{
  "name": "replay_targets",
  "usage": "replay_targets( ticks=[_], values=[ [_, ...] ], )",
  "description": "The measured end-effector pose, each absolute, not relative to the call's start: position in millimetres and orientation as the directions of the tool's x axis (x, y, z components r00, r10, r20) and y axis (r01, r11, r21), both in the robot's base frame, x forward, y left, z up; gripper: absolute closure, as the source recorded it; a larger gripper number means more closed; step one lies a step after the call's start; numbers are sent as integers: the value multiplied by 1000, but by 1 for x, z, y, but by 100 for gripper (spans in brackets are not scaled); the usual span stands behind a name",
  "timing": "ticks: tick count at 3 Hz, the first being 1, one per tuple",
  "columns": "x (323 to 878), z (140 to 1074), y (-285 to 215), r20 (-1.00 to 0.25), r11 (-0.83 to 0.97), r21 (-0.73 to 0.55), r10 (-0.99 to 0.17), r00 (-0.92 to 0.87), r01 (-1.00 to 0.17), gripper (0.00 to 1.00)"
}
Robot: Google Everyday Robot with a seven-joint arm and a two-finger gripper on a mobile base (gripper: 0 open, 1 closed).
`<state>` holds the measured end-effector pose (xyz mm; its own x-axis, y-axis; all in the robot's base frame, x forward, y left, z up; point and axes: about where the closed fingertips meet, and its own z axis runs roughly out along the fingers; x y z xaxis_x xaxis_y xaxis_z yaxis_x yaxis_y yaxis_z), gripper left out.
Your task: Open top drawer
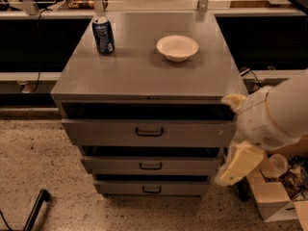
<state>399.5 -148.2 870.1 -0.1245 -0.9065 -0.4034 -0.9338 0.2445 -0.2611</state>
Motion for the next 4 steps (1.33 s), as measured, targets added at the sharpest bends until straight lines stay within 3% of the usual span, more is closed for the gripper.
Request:
replay_targets(
  ticks=[4],
  values=[
    [450, 757, -146, -384, 221, -301, -918, -94, -928, 0]
  ],
)
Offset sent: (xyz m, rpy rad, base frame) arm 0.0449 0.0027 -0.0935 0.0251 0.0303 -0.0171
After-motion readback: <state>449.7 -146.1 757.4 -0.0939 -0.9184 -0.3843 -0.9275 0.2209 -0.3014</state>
